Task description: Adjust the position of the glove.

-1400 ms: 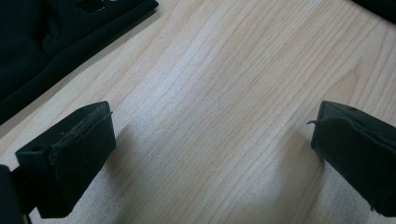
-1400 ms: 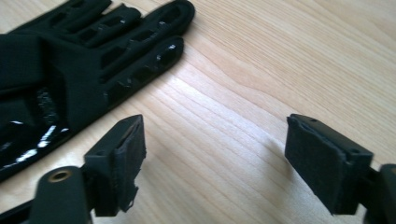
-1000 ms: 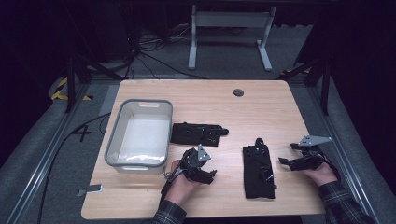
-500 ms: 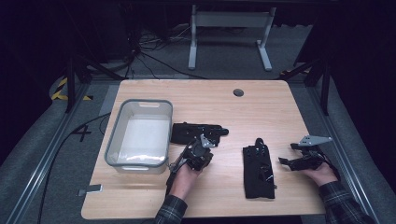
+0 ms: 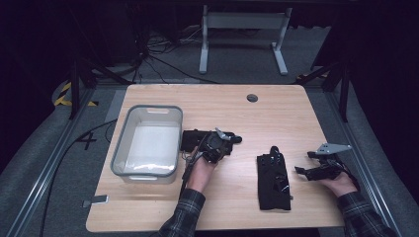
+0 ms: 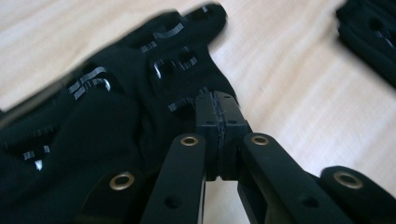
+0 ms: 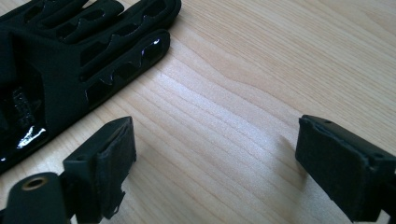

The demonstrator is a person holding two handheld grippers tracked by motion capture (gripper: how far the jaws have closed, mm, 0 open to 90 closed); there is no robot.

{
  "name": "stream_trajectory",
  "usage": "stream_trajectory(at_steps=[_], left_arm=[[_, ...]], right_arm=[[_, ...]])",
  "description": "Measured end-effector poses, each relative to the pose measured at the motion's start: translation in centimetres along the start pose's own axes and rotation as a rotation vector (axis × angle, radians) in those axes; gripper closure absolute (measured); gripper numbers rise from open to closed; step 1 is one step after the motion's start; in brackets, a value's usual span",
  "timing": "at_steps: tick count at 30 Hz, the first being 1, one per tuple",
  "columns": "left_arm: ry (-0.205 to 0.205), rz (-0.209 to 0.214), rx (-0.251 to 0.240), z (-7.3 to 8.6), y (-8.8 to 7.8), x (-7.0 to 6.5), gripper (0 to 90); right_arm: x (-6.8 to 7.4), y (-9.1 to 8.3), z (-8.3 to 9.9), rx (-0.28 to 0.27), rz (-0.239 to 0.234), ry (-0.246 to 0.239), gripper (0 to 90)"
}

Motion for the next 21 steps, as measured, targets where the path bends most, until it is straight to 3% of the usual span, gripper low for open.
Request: stream_trajectory(at_steps=[9,18,21], left_arm=[[0.012,0.007,0.030,-0.9,1.9,0.4,89.8],[0.056,0.032,0.029,-2.5,2.7,-1.6,89.8],[0.064,0.065,0.014,-3.6,3.3,-2.8,89.8]], right_arm=[[0.0,0.0,0.0,0.000,-0.001,0.002,12.8],[0.0,0.0,-0.1,0.000,-0.001,0.004,12.8],[0.0,0.0,-0.1,0.000,-0.001,0.004,12.8]])
Point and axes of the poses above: each handheld gripper's, and its own axes: y roughly forward along the jaws, z roughly out of its underside, x roughly to its left, the point moved 8 cm from there along y, roughly forward along the jaws, and after that the axes turned 14 degrees about x, right-handed, at the moved point
